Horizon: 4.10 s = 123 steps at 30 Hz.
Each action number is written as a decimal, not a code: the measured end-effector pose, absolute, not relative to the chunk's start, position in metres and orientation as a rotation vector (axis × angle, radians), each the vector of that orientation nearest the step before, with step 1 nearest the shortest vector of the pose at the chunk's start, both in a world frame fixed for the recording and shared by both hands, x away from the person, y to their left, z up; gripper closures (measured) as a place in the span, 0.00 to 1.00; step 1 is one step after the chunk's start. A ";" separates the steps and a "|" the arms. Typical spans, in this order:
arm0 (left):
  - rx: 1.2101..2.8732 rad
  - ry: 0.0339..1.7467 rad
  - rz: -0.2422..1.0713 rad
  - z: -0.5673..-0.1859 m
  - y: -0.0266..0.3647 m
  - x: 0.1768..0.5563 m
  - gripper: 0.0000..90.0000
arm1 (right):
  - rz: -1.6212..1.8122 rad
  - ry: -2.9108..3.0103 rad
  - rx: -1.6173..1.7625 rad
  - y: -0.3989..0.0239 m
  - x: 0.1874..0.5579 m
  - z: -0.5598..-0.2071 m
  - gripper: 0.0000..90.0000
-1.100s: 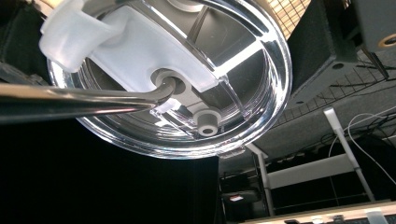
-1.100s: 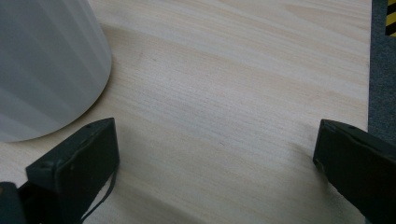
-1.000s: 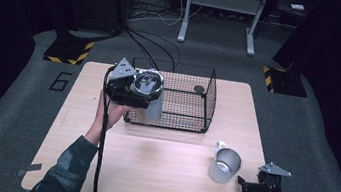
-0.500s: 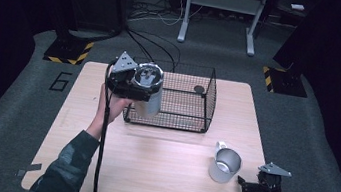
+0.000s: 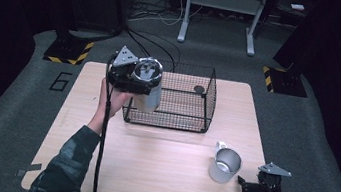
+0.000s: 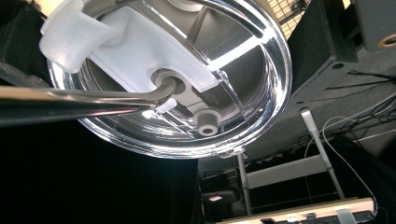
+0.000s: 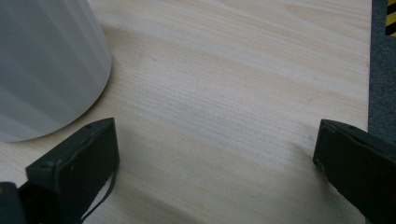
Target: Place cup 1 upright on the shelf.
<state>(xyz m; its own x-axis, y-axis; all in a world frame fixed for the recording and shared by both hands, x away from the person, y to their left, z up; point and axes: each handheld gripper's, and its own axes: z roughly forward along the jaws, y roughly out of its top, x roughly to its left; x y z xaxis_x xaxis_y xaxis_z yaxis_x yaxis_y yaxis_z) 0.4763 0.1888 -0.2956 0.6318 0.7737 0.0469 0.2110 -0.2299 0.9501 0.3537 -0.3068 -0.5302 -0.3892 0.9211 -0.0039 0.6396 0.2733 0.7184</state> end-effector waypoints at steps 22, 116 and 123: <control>1.771 0.814 0.667 -0.290 0.182 0.496 0.05 | 0.898 2.126 1.409 -0.307 0.354 -0.530 0.00; 1.830 1.029 0.694 -0.372 0.162 0.568 0.05 | 0.897 2.124 1.414 -0.306 0.353 -0.530 0.00; 1.832 1.041 0.685 -0.378 0.161 0.572 0.05 | 0.897 2.124 1.413 -0.306 0.353 -0.530 0.00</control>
<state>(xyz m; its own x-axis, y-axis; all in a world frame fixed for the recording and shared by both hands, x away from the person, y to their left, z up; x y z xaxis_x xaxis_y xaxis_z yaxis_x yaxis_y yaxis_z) 0.5720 0.1613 -0.3784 0.4934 0.8692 0.0333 0.3752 -0.2472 0.8934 0.3531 -0.3061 -0.5302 -0.3855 0.9227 -0.0024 0.6414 0.2699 0.7181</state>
